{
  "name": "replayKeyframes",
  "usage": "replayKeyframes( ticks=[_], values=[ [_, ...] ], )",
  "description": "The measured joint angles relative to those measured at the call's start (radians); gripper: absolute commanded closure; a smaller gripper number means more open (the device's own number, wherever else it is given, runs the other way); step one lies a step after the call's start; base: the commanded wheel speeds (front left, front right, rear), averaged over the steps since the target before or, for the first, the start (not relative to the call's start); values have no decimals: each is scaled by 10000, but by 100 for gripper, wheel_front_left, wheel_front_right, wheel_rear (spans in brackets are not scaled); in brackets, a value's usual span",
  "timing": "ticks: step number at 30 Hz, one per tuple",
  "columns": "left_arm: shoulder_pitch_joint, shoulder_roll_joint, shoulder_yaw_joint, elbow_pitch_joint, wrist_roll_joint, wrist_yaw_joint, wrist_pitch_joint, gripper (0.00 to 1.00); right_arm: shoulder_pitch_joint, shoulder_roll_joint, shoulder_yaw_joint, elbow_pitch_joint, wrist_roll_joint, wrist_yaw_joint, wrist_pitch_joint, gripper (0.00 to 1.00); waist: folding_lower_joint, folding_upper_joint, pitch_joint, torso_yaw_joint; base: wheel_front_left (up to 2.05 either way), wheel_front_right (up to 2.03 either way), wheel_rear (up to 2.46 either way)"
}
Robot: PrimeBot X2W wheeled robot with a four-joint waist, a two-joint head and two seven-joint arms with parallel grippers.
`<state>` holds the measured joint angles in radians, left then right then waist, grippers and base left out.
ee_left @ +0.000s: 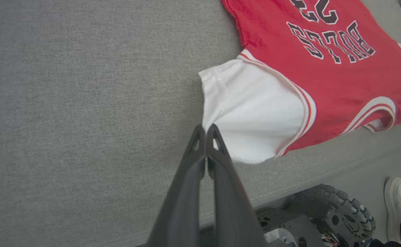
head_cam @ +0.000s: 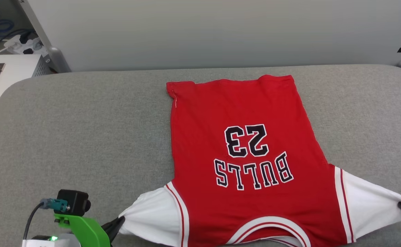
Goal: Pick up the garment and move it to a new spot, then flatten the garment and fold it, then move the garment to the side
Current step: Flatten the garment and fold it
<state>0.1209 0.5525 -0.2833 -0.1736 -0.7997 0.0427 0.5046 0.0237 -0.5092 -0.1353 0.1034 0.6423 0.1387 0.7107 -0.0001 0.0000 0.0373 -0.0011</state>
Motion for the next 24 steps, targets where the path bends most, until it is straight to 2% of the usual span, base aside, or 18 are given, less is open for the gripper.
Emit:
replayKeyframes(
  ticks=[1, 2, 3, 8, 13, 20, 24],
  values=[
    [3, 27, -23, -146, 0, 48, 54, 100, 0, 65, -82, -134, -73, 0, 132, 100, 0, 0, 63, 17, 0, 0, 0],
    [3, 61, -50, -305, 4, 69, 109, 100, 1, 90, -140, -267, -180, 0, 232, 69, 0, 0, 135, 35, 0, 0, 0],
    [1, 84, -69, -416, 15, 73, 144, 100, -1, 96, -169, -391, -282, 0, 268, 0, 0, 0, 198, 51, 0, 0, 0],
    [8, -2, -150, -1120, 123, 328, 67, 100, -210, 40, -182, -1206, -479, -61, 433, 0, 0, 0, 690, 166, 0, 0, 0],
    [8, -117, -259, -1910, 297, 441, 10, 100, -1174, -36, -224, -1783, -364, -63, 767, 0, 0, 0, 1308, 332, 0, 0, 0],
    [-276, -123, -790, -2583, 874, 489, 196, 100, -3599, -144, 82, -1858, -236, -65, 2010, 0, 0, 0, 2413, 750, 0, 0, 0],
    [-668, -238, -1060, -2809, 988, 393, 240, 100, -5282, -324, 426, -1277, -784, -69, 2882, 0, 1, 0, 3070, 1086, 0, 0, 0]
  ],
)
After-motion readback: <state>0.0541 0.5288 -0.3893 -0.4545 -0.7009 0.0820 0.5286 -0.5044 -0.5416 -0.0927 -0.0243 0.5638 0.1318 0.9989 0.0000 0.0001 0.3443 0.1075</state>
